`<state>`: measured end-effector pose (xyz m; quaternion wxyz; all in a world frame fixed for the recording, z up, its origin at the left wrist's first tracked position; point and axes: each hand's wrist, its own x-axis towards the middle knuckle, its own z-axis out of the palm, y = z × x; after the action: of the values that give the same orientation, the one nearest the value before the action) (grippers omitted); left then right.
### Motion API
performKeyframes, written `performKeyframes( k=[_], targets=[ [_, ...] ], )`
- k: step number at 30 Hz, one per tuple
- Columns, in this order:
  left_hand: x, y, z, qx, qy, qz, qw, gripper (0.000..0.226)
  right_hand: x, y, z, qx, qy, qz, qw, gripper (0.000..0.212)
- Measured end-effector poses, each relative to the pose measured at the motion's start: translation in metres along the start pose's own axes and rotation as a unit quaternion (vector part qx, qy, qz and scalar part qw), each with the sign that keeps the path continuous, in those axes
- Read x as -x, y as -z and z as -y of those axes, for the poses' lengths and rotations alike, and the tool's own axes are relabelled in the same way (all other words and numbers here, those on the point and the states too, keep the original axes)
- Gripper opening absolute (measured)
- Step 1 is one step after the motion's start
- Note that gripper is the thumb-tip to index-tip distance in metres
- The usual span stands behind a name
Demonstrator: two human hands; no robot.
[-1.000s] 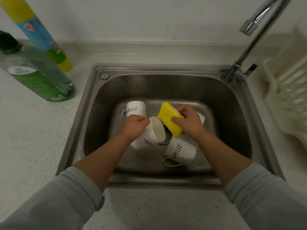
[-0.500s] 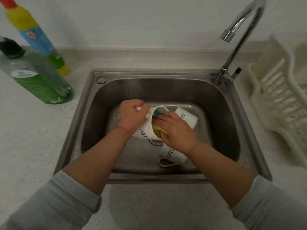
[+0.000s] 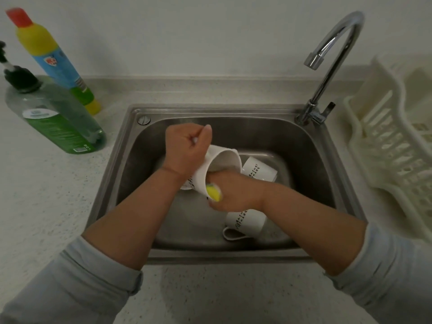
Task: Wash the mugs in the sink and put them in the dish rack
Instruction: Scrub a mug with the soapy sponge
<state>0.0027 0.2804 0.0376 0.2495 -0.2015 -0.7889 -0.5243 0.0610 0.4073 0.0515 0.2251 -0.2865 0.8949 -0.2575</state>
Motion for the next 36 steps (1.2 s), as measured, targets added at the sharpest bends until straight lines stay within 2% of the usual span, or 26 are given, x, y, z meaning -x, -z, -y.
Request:
performKeyframes(
  k=[2, 4, 6, 9, 11, 13, 14, 16, 18, 19, 21, 22, 25, 27, 28, 31, 34, 36],
  targets=[
    [-0.003, 0.005, 0.007, 0.008, 0.042, -0.024, 0.999, 0.039, 0.004, 0.001, -0.003, 0.012, -0.001, -0.045, 0.999, 0.047],
    [-0.002, 0.007, 0.011, 0.017, 0.055, -0.027, 0.998, 0.038, 0.007, 0.000, -0.008, 0.125, -0.015, -0.064, 0.990, 0.045],
    [-0.001, 0.003, 0.009, 0.020, 0.053, -0.023, 0.998, 0.037, 0.006, 0.000, -0.011, 0.260, 0.000, -0.077, 0.963, 0.042],
    [-0.004, -0.006, -0.002, 0.014, 0.031, -0.013, 0.999, 0.043, -0.002, 0.000, -0.008, 0.313, -0.014, -0.059, 0.948, 0.047],
    [-0.009, -0.009, -0.006, 0.008, 0.011, -0.005, 1.000, 0.041, -0.010, -0.001, -0.004, 0.244, -0.024, -0.024, 0.969, 0.044],
    [-0.011, -0.009, -0.007, 0.024, 0.015, -0.012, 1.000, 0.035, -0.017, -0.002, 0.001, 0.065, -0.004, -0.029, 0.997, 0.020],
    [-0.011, -0.009, -0.007, 0.031, 0.019, -0.023, 0.999, 0.037, -0.019, -0.004, 0.003, -0.049, 0.002, -0.049, 0.998, 0.010],
    [-0.012, -0.008, -0.008, 0.029, 0.014, -0.034, 0.999, 0.038, -0.018, -0.007, 0.002, -0.230, 0.007, -0.114, 0.966, 0.017],
    [-0.014, -0.007, -0.009, 0.009, -0.006, -0.044, 0.999, 0.041, -0.011, -0.010, 0.002, -0.306, 0.006, -0.171, 0.937, 0.023],
    [-0.015, -0.004, -0.009, 0.004, -0.004, -0.051, 0.999, 0.044, -0.007, -0.011, 0.002, -0.302, -0.003, -0.200, 0.932, 0.024],
    [-0.016, 0.001, -0.005, 0.012, 0.012, -0.062, 0.998, 0.043, 0.001, -0.007, 0.002, -0.188, -0.018, -0.246, 0.951, 0.028],
    [-0.015, 0.003, -0.003, 0.015, 0.019, -0.062, 0.998, 0.041, 0.003, -0.003, 0.002, -0.114, -0.027, -0.230, 0.966, 0.032],
    [-0.008, 0.000, -0.001, 0.013, 0.034, -0.059, 0.998, 0.041, 0.001, 0.004, 0.000, 0.029, -0.056, -0.073, 0.995, 0.039],
    [-0.006, -0.006, -0.005, 0.022, 0.037, -0.049, 0.998, 0.042, -0.004, 0.005, 0.003, 0.011, -0.047, -0.014, 0.999, 0.025],
    [-0.005, -0.008, -0.007, 0.022, 0.034, -0.045, 0.998, 0.042, -0.006, 0.005, 0.006, -0.006, -0.030, -0.013, 0.999, 0.014],
    [-0.007, -0.007, -0.011, 0.050, 0.064, -0.050, 0.995, 0.042, -0.015, 0.002, 0.013, -0.097, 0.005, -0.074, 0.993, 0.004],
    [-0.011, -0.002, -0.013, 0.061, 0.061, -0.065, 0.994, 0.041, -0.015, -0.001, 0.019, -0.260, -0.021, -0.154, 0.953, 0.027],
    [-0.014, 0.003, -0.014, 0.053, 0.048, -0.062, 0.995, 0.040, -0.010, -0.007, 0.017, -0.282, -0.015, -0.209, 0.936, 0.027]
  ],
)
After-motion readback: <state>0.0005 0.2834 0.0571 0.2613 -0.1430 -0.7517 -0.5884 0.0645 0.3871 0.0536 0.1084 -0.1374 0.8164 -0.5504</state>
